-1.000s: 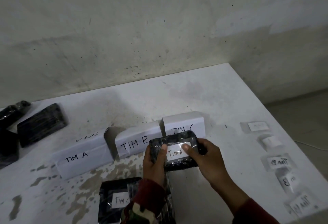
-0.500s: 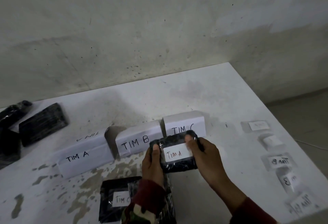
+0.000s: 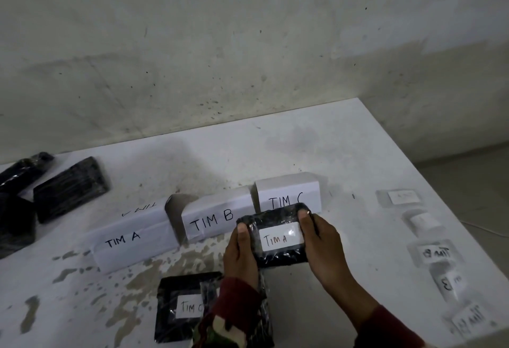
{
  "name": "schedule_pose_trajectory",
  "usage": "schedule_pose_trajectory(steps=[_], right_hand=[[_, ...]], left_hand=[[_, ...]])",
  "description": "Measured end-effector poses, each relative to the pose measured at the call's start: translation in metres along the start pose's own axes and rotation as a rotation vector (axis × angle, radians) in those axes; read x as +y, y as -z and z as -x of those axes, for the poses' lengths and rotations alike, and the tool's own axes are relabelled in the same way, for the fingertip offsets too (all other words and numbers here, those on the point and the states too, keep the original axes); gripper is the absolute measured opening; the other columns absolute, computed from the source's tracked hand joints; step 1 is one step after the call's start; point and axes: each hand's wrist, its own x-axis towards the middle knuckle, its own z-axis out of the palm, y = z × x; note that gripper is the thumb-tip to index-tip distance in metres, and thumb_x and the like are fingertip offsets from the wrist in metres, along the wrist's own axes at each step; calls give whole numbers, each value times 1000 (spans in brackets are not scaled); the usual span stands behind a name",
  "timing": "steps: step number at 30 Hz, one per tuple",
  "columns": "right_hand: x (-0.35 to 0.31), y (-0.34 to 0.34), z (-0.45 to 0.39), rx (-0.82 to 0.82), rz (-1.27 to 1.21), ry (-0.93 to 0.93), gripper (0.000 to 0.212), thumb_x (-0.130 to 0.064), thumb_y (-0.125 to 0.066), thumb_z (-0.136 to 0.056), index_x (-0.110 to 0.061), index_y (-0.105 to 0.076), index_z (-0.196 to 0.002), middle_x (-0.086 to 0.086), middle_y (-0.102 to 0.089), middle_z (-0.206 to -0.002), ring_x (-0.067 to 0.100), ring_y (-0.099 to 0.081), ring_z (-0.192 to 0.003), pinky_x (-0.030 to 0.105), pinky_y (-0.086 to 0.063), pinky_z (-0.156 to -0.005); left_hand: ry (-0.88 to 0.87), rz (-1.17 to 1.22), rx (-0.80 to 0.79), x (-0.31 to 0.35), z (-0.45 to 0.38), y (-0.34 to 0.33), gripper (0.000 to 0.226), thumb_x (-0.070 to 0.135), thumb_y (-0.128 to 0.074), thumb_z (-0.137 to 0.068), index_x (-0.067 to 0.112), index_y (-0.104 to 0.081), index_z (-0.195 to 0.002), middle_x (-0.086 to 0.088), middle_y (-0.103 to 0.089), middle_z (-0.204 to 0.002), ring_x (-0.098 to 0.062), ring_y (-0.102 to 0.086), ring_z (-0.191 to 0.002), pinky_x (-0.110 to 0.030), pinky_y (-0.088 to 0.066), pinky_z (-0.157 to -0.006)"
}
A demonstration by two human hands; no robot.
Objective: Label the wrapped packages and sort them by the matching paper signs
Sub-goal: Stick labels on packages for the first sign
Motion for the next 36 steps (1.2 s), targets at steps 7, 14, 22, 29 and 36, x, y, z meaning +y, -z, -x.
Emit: schedule_pose_trajectory(steps=[7, 14, 22, 29, 36], right_hand=[[-1, -6, 4, 15, -40, 31, 18, -31, -73, -75, -27, -56, -81, -10, -64, -74, -13, -60, -61, 3, -41, -47], [0, -10, 6, 67, -31, 41, 21, -31, -50, -92, -22, -54, -73, -2, -61, -67, 2, -60, -55, 11, -45, -46], [5, -8, 4, 53, -124, -18, 41, -26, -35, -98, 3, -60, -82, 17, -66, -74, 13, -60, -62, 20, -44, -55], [7, 7, 9, -222, -152, -14, 17, -36, -65, -78, -26, -62, -92, -11, -71, -84, -1, -67, -79, 11, -52, -63], [13, 15, 12, -197, -163, 35, 22, -12, -68, -80, -29, -63, -92, -18, -72, -83, 0, -67, -83, 12, -53, -67]], left_hand=[[-12, -39, 50, 5, 1, -2, 16, 35, -73, -70, 38, -60, -80, 20, -68, -75, 6, -63, -75, -3, -44, -49], [-10, -28, 126, -1, -2, -2, 19, 27, -60, -85, 17, -60, -68, -2, -63, -65, -9, -58, -57, -10, -44, -42], [53, 57, 97, 0, -3, 1, 33, 27, -47, -92, 11, -61, -67, -3, -67, -66, -8, -63, -58, -10, -47, -46], [37, 32, -135, -6, -5, 16, 24, 45, -55, -77, 24, -61, -87, 1, -70, -84, -14, -66, -80, -20, -52, -61], [12, -24, -246, -12, -2, 26, 25, 26, -72, -65, 18, -63, -88, 7, -74, -78, -10, -70, -69, -18, -53, -54]])
